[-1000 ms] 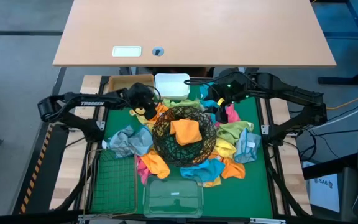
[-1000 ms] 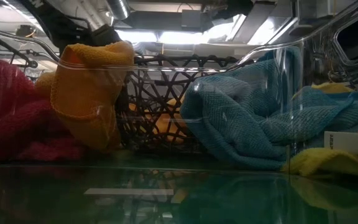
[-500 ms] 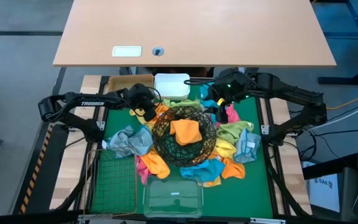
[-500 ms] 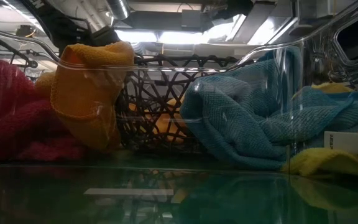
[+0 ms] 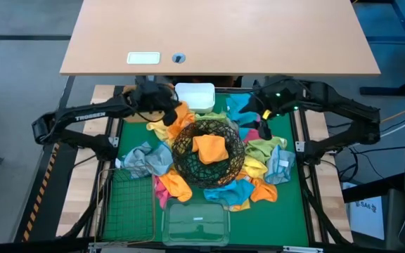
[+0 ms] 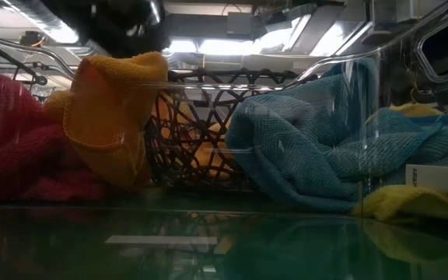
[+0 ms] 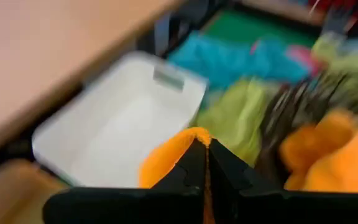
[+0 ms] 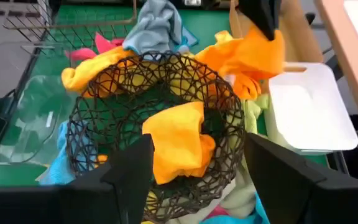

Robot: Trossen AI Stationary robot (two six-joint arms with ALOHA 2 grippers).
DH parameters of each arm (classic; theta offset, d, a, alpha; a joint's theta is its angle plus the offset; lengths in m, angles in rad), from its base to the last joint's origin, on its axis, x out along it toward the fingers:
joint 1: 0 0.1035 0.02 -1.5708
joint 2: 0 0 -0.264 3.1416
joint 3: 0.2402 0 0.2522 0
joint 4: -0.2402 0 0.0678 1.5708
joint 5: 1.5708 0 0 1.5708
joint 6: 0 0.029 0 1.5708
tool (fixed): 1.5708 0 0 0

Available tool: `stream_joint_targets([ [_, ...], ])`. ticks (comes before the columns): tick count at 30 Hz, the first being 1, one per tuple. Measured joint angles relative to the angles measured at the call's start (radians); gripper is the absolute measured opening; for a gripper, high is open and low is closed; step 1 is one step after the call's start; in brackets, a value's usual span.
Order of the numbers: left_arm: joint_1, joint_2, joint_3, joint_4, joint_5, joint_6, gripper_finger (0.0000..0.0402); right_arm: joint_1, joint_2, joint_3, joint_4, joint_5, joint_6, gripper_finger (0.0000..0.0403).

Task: Sort microfiber towel by color & place in baskets
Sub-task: Put the orange towel into the black wire basket

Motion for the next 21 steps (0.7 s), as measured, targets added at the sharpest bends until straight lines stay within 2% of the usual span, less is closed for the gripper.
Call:
stream_joint_targets([
  [6, -0.040, -0.001, 0.167, 0.015, 0.092, -0.004, 0.0001, 0.000, -0.129, -0.190, 0.118, -0.007, 0.000, 0.0248],
  [14, -0.132, 0.000, 0.352, 0.026, 0.102, 0.001, 0.0000, 0.000, -0.293, -0.485, 0.275, 0.090, 0.040, 0.0248],
  [21, -0.245, 0.000, 0.451, 0.025, 0.103, 0.002, 0.0000, 0.000, -0.362, -0.647, 0.322, 0.121, 0.096, 0.0248],
])
